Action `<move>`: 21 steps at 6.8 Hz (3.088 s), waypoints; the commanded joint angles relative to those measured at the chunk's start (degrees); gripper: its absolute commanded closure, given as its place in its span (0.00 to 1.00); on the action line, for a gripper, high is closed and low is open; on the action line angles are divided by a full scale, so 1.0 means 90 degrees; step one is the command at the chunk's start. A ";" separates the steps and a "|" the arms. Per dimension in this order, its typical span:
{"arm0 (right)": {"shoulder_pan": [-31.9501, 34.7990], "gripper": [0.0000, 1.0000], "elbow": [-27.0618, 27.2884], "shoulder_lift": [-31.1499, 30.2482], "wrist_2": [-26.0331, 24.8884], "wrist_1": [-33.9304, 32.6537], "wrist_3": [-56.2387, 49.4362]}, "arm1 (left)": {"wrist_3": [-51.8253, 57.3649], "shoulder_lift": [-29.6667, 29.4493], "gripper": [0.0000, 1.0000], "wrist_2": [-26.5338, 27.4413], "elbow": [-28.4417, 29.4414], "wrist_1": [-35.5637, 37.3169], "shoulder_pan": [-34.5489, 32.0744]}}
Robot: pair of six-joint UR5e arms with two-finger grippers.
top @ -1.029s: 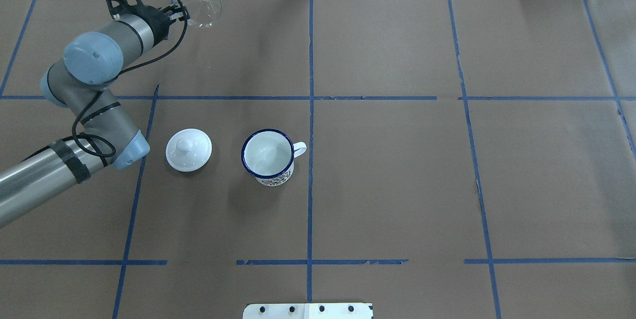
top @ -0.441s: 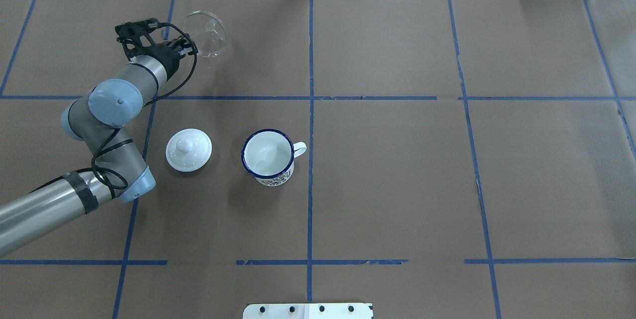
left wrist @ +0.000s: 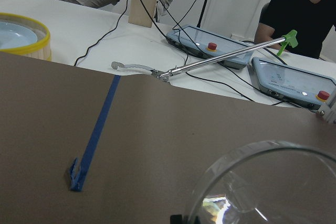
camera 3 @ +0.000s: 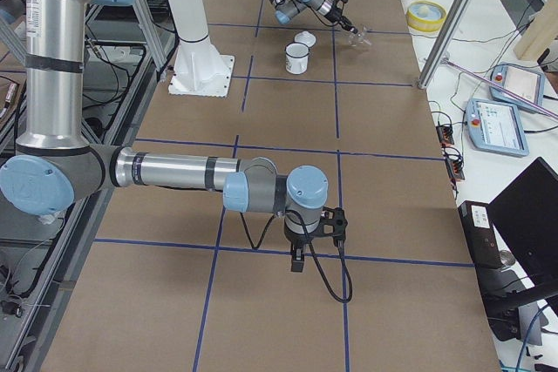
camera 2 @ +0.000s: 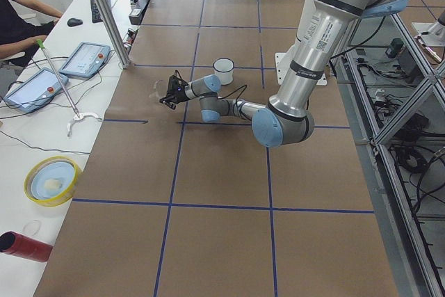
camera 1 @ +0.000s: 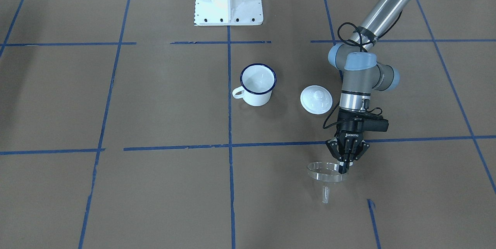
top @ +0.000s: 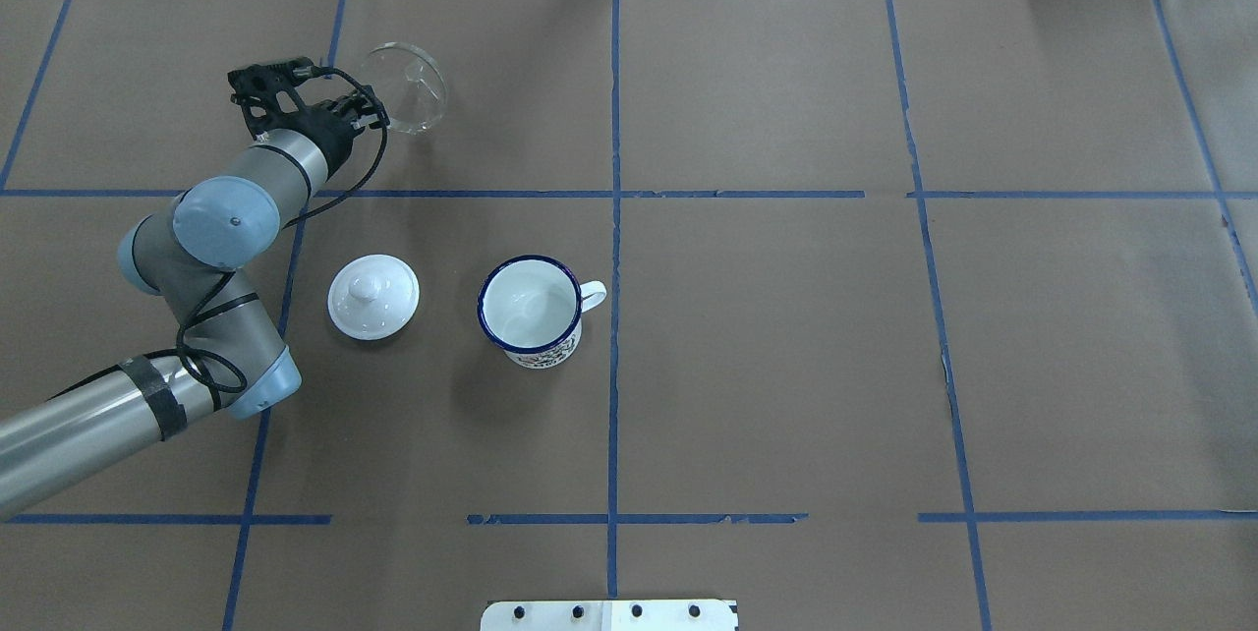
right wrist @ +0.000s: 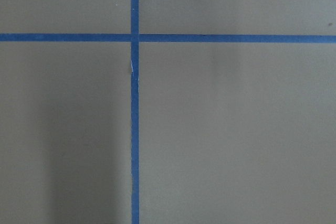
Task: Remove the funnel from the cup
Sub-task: 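Lower the funnel onto the table farther from the robot and release, then move the left gripper over the white lid and grasp its knob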
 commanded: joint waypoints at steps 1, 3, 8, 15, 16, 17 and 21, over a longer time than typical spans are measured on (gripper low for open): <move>0.0000 0.00 0.0000 -0.0001 0.0000 0.0000 0.0000 | 0.0004 0.0046 0.74 0.0000 0.0001 -0.0034 0.0043; 0.0000 0.00 0.0000 -0.0001 0.0000 0.0000 0.0000 | 0.0024 0.0056 0.00 -0.0019 -0.0086 -0.0044 0.0034; 0.0000 0.00 0.0000 -0.0001 0.0000 0.0000 0.0000 | 0.0639 0.2013 0.00 -0.1201 -0.3096 0.0752 -0.0181; 0.0000 0.00 0.0000 0.0009 0.0000 0.0000 0.0000 | 0.0629 0.0918 0.00 -0.4411 -0.4463 0.6397 -0.0103; 0.0000 0.00 0.0000 -0.0001 0.0000 0.0000 0.0000 | 0.0620 0.0732 0.00 -0.4433 -0.4250 0.6411 -0.0094; 0.0000 0.00 0.0000 0.0009 0.0000 0.0000 0.0000 | 0.0619 0.0508 0.00 -0.4424 -0.3880 0.6373 -0.0084; 0.0000 0.00 0.0000 -0.0001 0.0000 0.0000 0.0000 | 0.0629 0.0583 0.04 -0.4443 -0.3603 0.6050 -0.0074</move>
